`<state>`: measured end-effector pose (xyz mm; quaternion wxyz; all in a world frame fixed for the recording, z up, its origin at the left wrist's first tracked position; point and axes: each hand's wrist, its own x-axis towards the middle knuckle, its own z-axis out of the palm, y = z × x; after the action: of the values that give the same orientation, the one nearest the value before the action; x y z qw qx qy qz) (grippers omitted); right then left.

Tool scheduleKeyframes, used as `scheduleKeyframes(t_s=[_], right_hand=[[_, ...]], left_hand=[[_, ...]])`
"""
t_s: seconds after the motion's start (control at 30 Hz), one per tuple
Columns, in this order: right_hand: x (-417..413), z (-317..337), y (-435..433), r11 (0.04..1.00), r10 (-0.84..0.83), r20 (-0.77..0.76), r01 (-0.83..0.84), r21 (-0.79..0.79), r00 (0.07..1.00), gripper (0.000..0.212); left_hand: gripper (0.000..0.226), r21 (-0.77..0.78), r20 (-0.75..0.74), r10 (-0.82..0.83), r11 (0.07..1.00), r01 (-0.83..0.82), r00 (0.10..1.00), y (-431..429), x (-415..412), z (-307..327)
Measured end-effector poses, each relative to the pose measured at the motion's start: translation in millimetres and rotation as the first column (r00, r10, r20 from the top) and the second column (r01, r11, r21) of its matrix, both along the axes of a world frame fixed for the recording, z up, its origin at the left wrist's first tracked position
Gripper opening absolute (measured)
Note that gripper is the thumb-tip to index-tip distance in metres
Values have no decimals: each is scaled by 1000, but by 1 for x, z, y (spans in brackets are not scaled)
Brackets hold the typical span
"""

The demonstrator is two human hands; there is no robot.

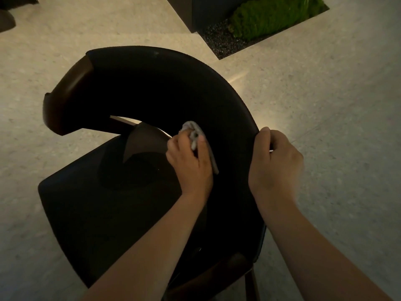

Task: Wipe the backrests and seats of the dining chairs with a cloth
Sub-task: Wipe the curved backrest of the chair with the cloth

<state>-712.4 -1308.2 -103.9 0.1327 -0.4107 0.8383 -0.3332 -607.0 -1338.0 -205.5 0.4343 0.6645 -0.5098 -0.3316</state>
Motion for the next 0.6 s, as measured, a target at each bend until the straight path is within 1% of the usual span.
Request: scheduleKeyframes(t_s=[0.07, 0.23, 0.3, 0.37, 0.4, 0.43, 0.47, 0.53, 0.57, 0.6], right_hand=[[0, 0, 0, 1000, -2, 10, 2, -4, 1000, 36], [-1, -2, 1, 1000, 6, 23, -6, -7, 1000, 35], [-1, -2, 1, 1000, 3, 17, -3, -2, 1000, 33], [-1, -1, 1, 1000, 4, 13, -4, -7, 1000, 35], [-1, -1, 1, 1000, 7, 12, -7, -9, 1000, 36], [-1, -1, 1, 1000, 11, 9, -11, -6, 1000, 36], [-2, -1, 1, 1000, 15, 4, -15, -1, 1000, 35], [-2, 0, 1, 1000, 18, 0, -18, 4, 1000, 34], [-1, 0, 1, 1000, 21, 0, -21, 5, 1000, 34], [-1, 0, 1, 1000, 24, 2, -24, 5, 1000, 34]], left_hand=[[35, 13, 36, 2, 1000, -2, 999, 3, -5, -2], [16, -5, -29, 70, 998, -70, 997, -7, -7, -7], [19, 17, -59, 62, 998, -61, 996, -9, -5, -12], [23, 29, -19, 51, 998, -51, 998, -7, -1, -19], [22, 48, 0, 44, 998, -44, 999, -6, 3, -24], [20, 94, 14, 28, 995, -29, 1000, -4, 10, -30], [20, 177, 22, 0, 984, -4, 1000, -3, 17, -36], [23, 392, 45, -56, 920, 34, 997, 2, 32, -49], [24, 449, 94, -61, 893, 12, 994, 4, 37, -52], [24, 450, 154, -49, 893, -26, 987, 6, 41, -52]])
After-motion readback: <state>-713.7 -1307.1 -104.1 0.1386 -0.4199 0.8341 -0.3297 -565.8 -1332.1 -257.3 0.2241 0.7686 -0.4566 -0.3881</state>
